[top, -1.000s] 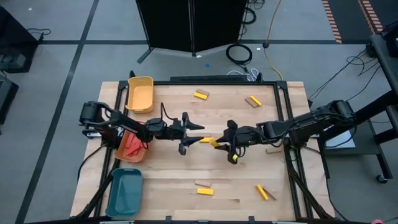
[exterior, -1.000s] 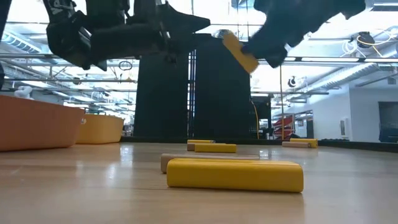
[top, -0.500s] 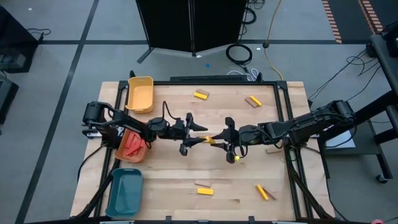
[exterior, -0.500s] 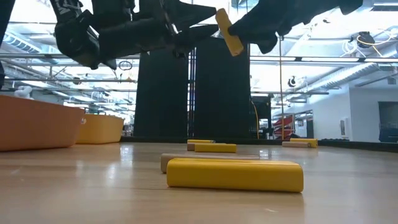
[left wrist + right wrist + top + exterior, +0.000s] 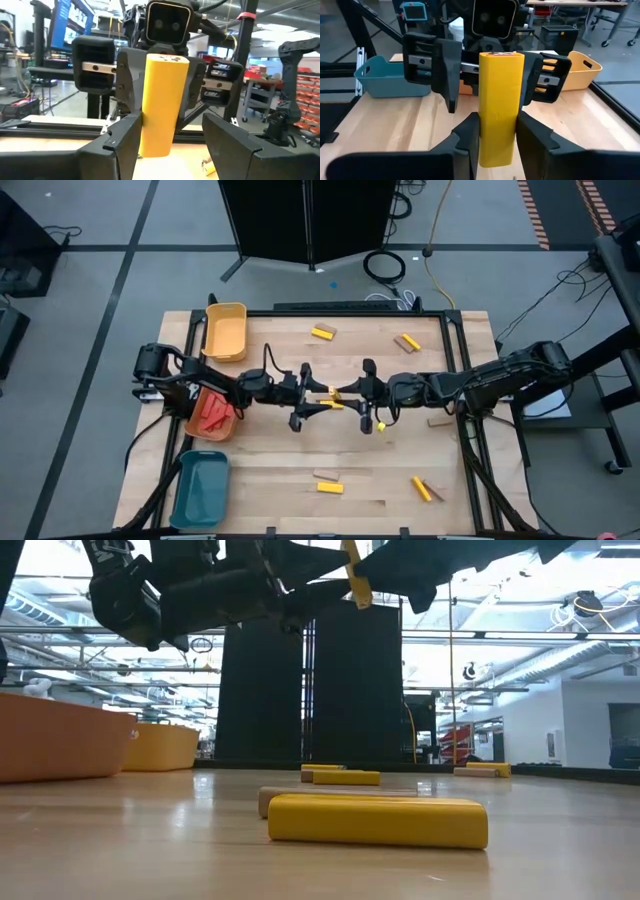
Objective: Sort blocks
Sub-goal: Put the middle right yellow block in the yellow bin, then put the bottom right yellow block in the yellow bin
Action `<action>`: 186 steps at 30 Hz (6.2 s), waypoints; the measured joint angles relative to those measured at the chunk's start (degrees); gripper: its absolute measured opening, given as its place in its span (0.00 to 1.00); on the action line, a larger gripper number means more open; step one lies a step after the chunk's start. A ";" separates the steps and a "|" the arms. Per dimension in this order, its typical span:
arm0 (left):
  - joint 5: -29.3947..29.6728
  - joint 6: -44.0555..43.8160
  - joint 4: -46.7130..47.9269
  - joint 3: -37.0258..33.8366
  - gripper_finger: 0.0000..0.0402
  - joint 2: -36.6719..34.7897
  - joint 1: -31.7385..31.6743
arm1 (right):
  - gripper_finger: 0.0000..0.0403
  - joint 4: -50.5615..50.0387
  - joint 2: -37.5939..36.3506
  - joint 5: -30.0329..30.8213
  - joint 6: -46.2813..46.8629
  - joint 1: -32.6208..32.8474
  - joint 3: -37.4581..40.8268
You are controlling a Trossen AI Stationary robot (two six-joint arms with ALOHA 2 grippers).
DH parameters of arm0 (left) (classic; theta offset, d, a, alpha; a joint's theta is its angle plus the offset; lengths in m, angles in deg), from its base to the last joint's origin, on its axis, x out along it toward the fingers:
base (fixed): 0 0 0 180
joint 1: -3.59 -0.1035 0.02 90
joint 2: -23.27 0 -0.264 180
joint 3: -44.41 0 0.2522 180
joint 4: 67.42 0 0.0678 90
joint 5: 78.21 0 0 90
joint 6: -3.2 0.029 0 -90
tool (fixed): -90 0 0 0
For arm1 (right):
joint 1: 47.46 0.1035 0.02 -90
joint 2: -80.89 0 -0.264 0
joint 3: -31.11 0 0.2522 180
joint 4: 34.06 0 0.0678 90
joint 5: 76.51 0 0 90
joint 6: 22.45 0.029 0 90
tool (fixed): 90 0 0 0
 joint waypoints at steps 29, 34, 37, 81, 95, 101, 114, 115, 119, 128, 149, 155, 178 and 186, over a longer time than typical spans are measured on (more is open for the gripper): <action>10.49 1.70 0.29 0.24 0.51 -0.09 0.79 | 0.21 0.66 3.50 4.07 1.29 -0.02 0.09; 10.54 1.76 0.34 0.24 0.43 -0.09 0.79 | 0.22 0.66 3.48 4.05 1.37 -0.02 0.09; 10.56 2.78 0.64 0.20 0.34 -0.09 0.81 | 0.23 0.67 3.48 4.09 1.54 -0.02 0.09; 36.33 -10.14 118.19 16.57 0.22 -38.71 -26.49 | 0.40 -34.74 -1.22 3.86 12.92 2.64 0.07; 27.23 -7.43 126.22 16.87 0.22 -31.58 -48.09 | 0.40 -34.48 -1.22 3.92 15.23 2.64 0.07; 27.32 -5.76 125.97 16.87 0.22 -25.94 -51.24 | 0.40 -34.48 -1.22 3.92 15.24 2.64 0.07; 27.91 -3.30 125.74 16.87 0.39 -24.00 -51.45 | 0.40 -34.48 -1.22 3.92 15.23 2.64 0.07; 27.91 -3.30 125.65 16.87 0.40 -24.00 -51.43 | 0.40 -34.48 -1.22 3.92 15.23 2.64 0.07; 27.99 -3.28 125.41 16.87 0.42 -23.98 -51.43 | 0.40 -34.49 -1.22 3.92 15.23 2.64 0.07; 31.04 -1.17 122.49 19.18 0.43 -27.72 -47.68 | 0.40 -36.26 -1.22 3.71 15.50 2.64 0.07; 14.54 4.75 25.85 -11.28 0.43 -30.48 -1.88 | 0.40 -46.11 -1.22 -37.17 45.95 3.39 0.07; 14.50 9.11 20.17 -11.28 0.43 -26.32 -0.35 | 0.40 -49.89 -1.22 -41.84 68.62 9.41 0.07; 12.02 8.68 20.73 -11.29 0.43 -26.03 -0.35 | 0.40 -51.95 8.36 -33.30 83.90 27.03 0.07; 12.02 8.66 20.78 -11.29 0.43 -26.03 -0.35 | 0.40 -47.90 12.63 -33.22 82.86 29.35 0.09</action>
